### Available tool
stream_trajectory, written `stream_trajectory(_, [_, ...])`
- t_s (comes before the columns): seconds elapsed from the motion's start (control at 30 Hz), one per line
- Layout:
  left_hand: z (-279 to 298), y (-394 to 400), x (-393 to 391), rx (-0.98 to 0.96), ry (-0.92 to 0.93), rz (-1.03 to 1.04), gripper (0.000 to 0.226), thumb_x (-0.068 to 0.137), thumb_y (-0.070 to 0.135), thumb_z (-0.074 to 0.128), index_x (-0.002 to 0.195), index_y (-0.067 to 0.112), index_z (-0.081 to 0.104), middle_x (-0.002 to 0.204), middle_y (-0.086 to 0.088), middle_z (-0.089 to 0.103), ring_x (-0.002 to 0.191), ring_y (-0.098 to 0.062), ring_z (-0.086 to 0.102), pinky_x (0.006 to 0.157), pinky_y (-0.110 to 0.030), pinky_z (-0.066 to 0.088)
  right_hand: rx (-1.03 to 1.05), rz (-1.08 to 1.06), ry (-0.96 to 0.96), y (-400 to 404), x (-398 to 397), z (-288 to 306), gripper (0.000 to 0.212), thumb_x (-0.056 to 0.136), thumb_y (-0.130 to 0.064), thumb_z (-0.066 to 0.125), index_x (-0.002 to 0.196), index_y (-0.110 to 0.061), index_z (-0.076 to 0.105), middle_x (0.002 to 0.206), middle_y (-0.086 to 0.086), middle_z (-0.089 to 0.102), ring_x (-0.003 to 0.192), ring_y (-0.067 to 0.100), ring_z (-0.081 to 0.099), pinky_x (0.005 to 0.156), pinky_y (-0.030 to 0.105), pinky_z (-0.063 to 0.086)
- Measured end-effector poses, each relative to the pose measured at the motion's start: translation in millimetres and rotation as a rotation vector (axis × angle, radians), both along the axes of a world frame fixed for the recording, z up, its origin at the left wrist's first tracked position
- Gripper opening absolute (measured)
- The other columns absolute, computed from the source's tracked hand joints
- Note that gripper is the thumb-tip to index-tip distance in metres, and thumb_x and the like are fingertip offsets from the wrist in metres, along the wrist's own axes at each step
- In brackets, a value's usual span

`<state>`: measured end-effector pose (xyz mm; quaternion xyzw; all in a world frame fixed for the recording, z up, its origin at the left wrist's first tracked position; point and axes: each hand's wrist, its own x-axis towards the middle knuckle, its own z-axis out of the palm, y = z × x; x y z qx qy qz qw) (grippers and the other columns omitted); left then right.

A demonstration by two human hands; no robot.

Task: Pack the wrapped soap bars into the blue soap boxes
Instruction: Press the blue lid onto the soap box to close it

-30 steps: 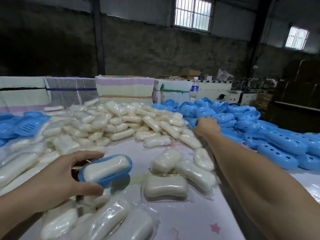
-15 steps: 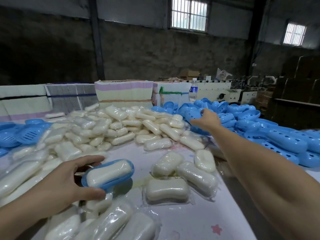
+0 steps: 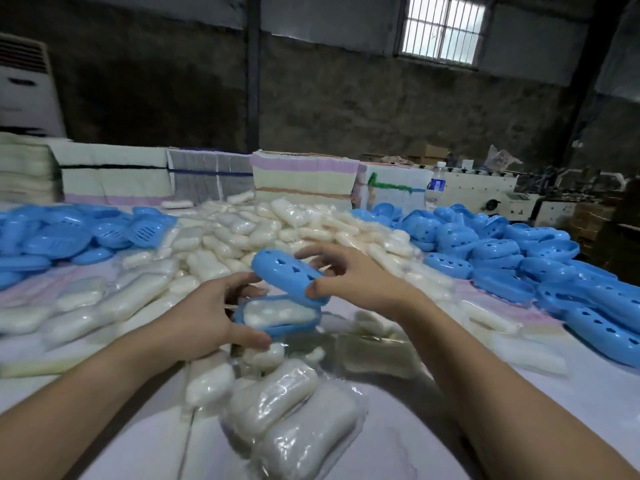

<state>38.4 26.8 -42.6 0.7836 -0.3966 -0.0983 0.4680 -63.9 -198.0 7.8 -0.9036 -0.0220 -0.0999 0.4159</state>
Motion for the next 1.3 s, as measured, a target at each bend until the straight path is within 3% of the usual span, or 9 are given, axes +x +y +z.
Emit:
stream_trajectory(0.17, [1, 3, 0, -0.043, 0.035, -0.032, 0.095, 0.052, 0.017, 0.097, 0.135, 0.033, 0.054, 0.111, 0.018, 0.073, 0.102, -0.003, 0.07, 0.084, -0.021, 0.057, -0.001, 0.016, -0.016, 0, -11, -11, 0.054, 0.066, -0.026, 0.07, 0.119, -0.034, 0.063, 0.113, -0.008, 0.062, 0.094, 0.011, 0.06, 0.071, 0.01, 0.049])
stream_trajectory(0.33, [-1, 2, -1, -0.04, 0.021, 0.016, 0.117, 0.04, 0.036, 0.094, 0.146, 0.031, 0.045, 0.119, 0.017, 0.067, 0.106, 0.004, 0.065, 0.094, -0.022, 0.054, -0.038, 0.054, -0.014, 0, -5, -21, 0.055, 0.064, -0.029, 0.069, 0.117, -0.038, 0.064, 0.118, -0.014, 0.062, 0.097, 0.004, 0.06, 0.071, 0.015, 0.052])
stream_trajectory(0.53, [-1, 2, -1, -0.079, 0.001, 0.043, 0.1, 0.044, 0.027, 0.095, 0.129, 0.047, 0.047, 0.114, 0.008, 0.066, 0.095, 0.004, 0.066, 0.075, -0.01, 0.052, -0.115, 0.105, -0.047, 5, 1, -25, 0.046, 0.067, -0.033, 0.068, 0.111, -0.046, 0.066, 0.113, -0.031, 0.061, 0.099, 0.0, 0.059, 0.073, 0.016, 0.051])
stream_trajectory(0.63, [-1, 2, -1, -0.085, 0.01, 0.056, 0.098, 0.041, 0.031, 0.095, 0.126, 0.047, 0.049, 0.11, 0.006, 0.068, 0.093, -0.001, 0.068, 0.075, -0.012, 0.053, -0.165, 0.104, -0.051, 3, 0, -26, 0.049, 0.068, -0.035, 0.069, 0.116, -0.045, 0.065, 0.117, -0.028, 0.061, 0.102, 0.004, 0.059, 0.077, 0.023, 0.054])
stream_trajectory(0.8, [0, 3, 0, -0.058, -0.009, 0.021, 0.074, 0.058, 0.016, 0.096, 0.121, 0.035, 0.062, 0.106, 0.012, 0.072, 0.098, -0.005, 0.069, 0.083, -0.02, 0.058, -0.202, 0.114, -0.067, 2, -2, -27, 0.052, 0.069, -0.035, 0.074, 0.116, -0.051, 0.062, 0.12, -0.03, 0.058, 0.105, 0.004, 0.058, 0.085, 0.032, 0.053])
stream_trajectory(0.9, [1, 4, 0, -0.063, -0.02, -0.005, 0.061, 0.065, 0.014, 0.093, 0.116, 0.033, 0.066, 0.106, 0.012, 0.073, 0.099, -0.007, 0.069, 0.085, -0.021, 0.057, -0.24, 0.152, -0.092, 1, -2, -31, 0.067, 0.071, -0.025, 0.084, 0.127, -0.047, 0.056, 0.129, -0.027, 0.054, 0.113, -0.002, 0.053, 0.087, 0.017, 0.047])
stream_trajectory(1.0, [1, 5, 0, -0.08, -0.022, -0.011, 0.054, 0.067, 0.025, 0.091, 0.115, 0.032, 0.068, 0.107, 0.01, 0.074, 0.101, -0.011, 0.069, 0.087, -0.024, 0.058, -0.274, 0.151, -0.16, 2, -1, -36, 0.075, 0.068, -0.025, 0.088, 0.134, -0.037, 0.054, 0.131, -0.02, 0.055, 0.115, -0.007, 0.051, 0.085, 0.005, 0.039])
stream_trajectory(1.17, [-2, 2, -1, -0.087, -0.075, 0.055, 0.07, 0.054, 0.061, 0.079, 0.118, 0.035, 0.065, 0.109, 0.009, 0.072, 0.098, -0.012, 0.069, 0.09, -0.035, 0.058, -0.341, 0.166, -0.285, 6, -2, -36, 0.061, 0.072, -0.027, 0.078, 0.13, -0.034, 0.058, 0.119, -0.017, 0.063, 0.108, 0.003, 0.058, 0.083, 0.016, 0.046])
stream_trajectory(1.3, [-3, 4, -1, -0.067, -0.131, 0.04, 0.07, 0.053, 0.059, 0.082, 0.119, 0.052, 0.06, 0.107, 0.022, 0.067, 0.089, -0.008, 0.067, 0.082, -0.026, 0.059, -0.346, 0.137, -0.266, 6, 0, -36, 0.056, 0.078, -0.02, 0.073, 0.131, -0.032, 0.058, 0.116, -0.011, 0.066, 0.103, 0.008, 0.06, 0.083, 0.027, 0.05])
